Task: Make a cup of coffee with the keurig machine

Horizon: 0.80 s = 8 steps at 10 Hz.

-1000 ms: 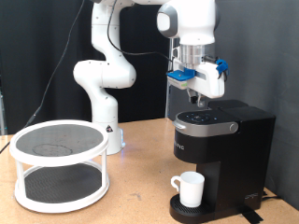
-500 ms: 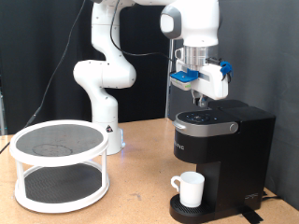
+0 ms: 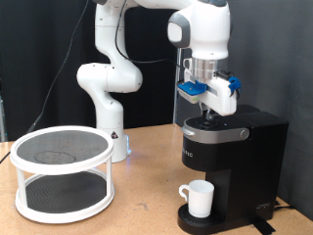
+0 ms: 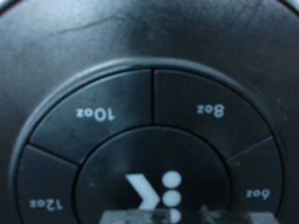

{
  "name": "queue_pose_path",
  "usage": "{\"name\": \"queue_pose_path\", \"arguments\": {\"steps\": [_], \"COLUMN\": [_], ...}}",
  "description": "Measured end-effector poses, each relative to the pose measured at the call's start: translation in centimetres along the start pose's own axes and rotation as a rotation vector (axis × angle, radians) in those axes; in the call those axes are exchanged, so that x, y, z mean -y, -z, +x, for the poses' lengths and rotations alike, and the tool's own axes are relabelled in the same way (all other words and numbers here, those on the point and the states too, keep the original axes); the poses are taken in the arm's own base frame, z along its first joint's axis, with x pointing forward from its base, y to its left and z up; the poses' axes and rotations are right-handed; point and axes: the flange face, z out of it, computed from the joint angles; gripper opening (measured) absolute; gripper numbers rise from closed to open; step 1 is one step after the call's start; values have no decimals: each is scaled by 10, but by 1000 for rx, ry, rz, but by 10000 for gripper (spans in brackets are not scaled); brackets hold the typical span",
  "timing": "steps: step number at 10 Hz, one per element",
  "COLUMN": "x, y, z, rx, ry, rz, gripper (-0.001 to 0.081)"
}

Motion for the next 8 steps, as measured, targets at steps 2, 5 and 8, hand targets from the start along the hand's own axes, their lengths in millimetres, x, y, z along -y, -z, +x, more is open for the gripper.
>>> {"name": "queue_pose_path", "arguments": {"steps": [2,5,8], "x": [-1,-1,2], "y": [-4,-6,-6], "z": [-1,0,2], "rx": [-8,-30,-57], "ry": [6,6,-1], "rz": [-8,-30,-63], "gripper": [0,0,0]}}
